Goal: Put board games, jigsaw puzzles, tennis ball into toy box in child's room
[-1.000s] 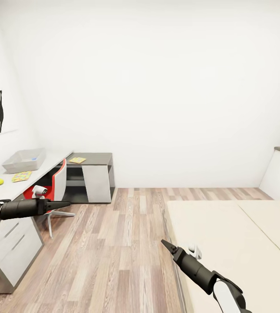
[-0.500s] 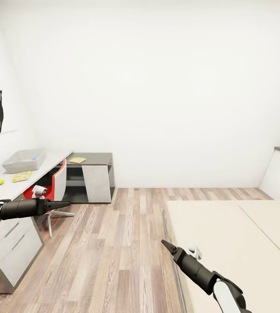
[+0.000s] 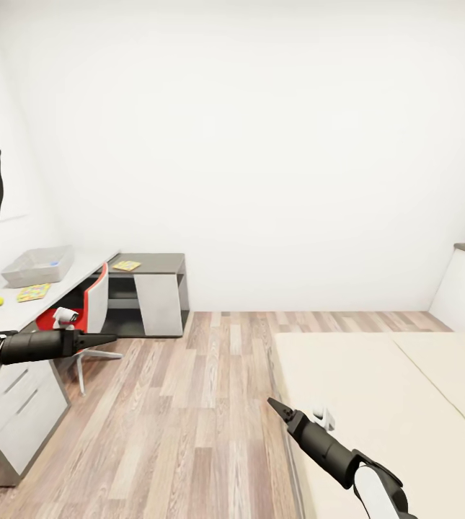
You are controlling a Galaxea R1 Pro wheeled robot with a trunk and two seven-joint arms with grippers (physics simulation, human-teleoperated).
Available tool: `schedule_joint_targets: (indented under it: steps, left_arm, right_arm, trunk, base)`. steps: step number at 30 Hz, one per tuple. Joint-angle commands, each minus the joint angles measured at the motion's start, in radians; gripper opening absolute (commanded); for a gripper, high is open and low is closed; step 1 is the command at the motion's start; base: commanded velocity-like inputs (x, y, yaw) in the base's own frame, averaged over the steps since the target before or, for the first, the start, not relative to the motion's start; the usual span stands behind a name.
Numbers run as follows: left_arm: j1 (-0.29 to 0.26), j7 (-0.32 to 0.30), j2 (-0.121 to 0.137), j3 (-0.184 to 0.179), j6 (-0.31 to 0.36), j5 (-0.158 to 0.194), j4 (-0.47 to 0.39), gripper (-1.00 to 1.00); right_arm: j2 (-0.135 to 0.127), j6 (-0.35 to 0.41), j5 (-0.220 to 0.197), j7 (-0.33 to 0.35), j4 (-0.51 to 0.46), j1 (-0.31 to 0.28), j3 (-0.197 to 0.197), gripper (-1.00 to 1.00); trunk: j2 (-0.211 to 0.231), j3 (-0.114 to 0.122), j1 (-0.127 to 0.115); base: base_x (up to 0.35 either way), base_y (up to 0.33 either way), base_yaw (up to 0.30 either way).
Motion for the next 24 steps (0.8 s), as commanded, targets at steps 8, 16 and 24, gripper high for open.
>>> schedule_joint_targets:
  steps: [8, 16, 24]
  left_arm:
    - [-0.001, -0.004, 0.000, 0.000, 0.011, 0.000, 0.000, 1.00]
    - [-0.001, -0.004, 0.000, 0.000, 0.011, 0.000, 0.000, 1.00]
    - [-0.001, -0.004, 0.000, 0.000, 0.011, 0.000, 0.000, 1.00]
  right_arm:
    - [0.001, 0.006, -0.004, 0.001, 0.000, 0.000, -0.002, 1.00]
    - [0.001, 0.006, -0.004, 0.001, 0.000, 0.000, -0.002, 1.00]
    - [0.001, 0.006, -0.004, 0.001, 0.000, 0.000, -0.002, 1.00]
  trunk:
    - [-0.001, -0.001, 0.000]
    - [-0.001, -0.001, 0.000]
    - [-0.001, -0.001, 0.000]
  base:
    - [0.000, -0.087, 0.000]
    - [0.000, -0.090, 0.000]
    - [0.000, -0.091, 0.000]
